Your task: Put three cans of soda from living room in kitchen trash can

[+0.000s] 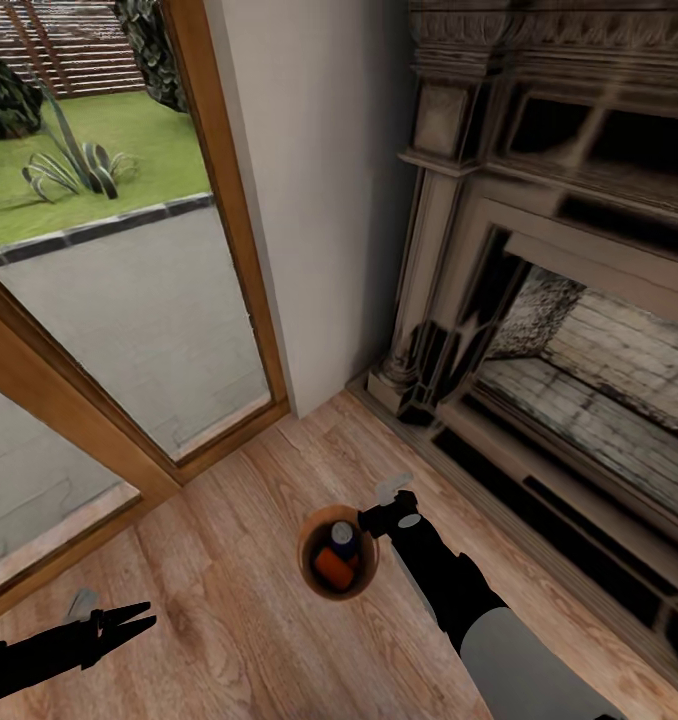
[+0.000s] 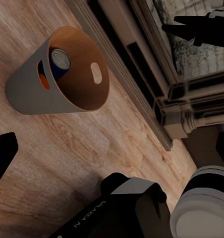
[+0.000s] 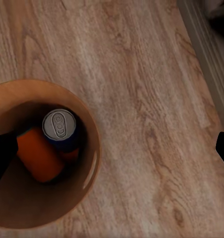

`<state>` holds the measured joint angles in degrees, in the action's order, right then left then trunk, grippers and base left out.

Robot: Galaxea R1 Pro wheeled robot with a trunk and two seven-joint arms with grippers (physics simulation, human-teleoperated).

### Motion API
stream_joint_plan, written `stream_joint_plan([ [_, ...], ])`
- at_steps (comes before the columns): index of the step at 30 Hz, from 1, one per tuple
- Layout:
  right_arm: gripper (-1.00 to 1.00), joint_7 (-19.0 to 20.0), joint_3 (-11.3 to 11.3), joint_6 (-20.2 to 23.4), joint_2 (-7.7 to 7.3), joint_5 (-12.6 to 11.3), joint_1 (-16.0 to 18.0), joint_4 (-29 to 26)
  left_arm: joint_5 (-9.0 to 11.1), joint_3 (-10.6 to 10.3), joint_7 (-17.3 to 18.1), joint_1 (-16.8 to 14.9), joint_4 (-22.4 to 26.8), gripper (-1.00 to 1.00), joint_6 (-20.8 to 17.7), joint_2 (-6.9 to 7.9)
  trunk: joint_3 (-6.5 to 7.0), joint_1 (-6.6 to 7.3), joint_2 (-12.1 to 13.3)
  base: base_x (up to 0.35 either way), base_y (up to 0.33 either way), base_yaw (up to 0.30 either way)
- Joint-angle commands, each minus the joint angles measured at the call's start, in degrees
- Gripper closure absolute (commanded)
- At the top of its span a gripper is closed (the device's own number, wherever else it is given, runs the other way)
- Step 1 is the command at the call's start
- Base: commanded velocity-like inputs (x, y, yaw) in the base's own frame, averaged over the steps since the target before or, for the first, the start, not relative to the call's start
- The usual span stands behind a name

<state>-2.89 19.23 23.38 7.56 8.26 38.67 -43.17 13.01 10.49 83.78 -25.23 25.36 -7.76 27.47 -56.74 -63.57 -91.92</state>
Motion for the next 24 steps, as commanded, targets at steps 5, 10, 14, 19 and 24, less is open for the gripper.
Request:
stream_joint_plan([
  [5,-1.0,0.0,0.0,0.0,0.0,0.0,0.0,0.4,0.0,0.0,0.0,0.0,0.0,-1.0,0.0,-0.03,1.38,1.11,2.0,0.0,0.0,0.0],
  [10,-1.0,0.0,-0.1,0.0,-0.06,0.0,0.0,2.3,0.0,0.0,0.1,0.0,0.0,-1.0,0.0,-0.22,2.75,2.2,4.0,0.0,0.0,0.0],
  [14,-1.0,0.0,-0.2,-0.1,-0.08,0.0,0.0,2.8,0.0,0.0,0.0,0.0,0.0,-1.0,0.0,-0.51,3.84,3.08,5.6,0.0,0.0,0.0],
  [19,-1.0,0.0,-0.2,-0.1,-0.09,0.0,0.0,3.2,0.0,0.0,0.0,0.0,0.0,-1.0,0.0,-0.63,5.03,3.96,7.2,0.0,0.0,0.0],
  [24,-1.0,0.0,-0.2,-0.1,-0.09,0.0,0.0,3.2,0.0,0.0,0.1,0.0,0.0,-1.0,0.0,-0.65,5.51,3.96,7.2,0.0,0.0,0.0],
])
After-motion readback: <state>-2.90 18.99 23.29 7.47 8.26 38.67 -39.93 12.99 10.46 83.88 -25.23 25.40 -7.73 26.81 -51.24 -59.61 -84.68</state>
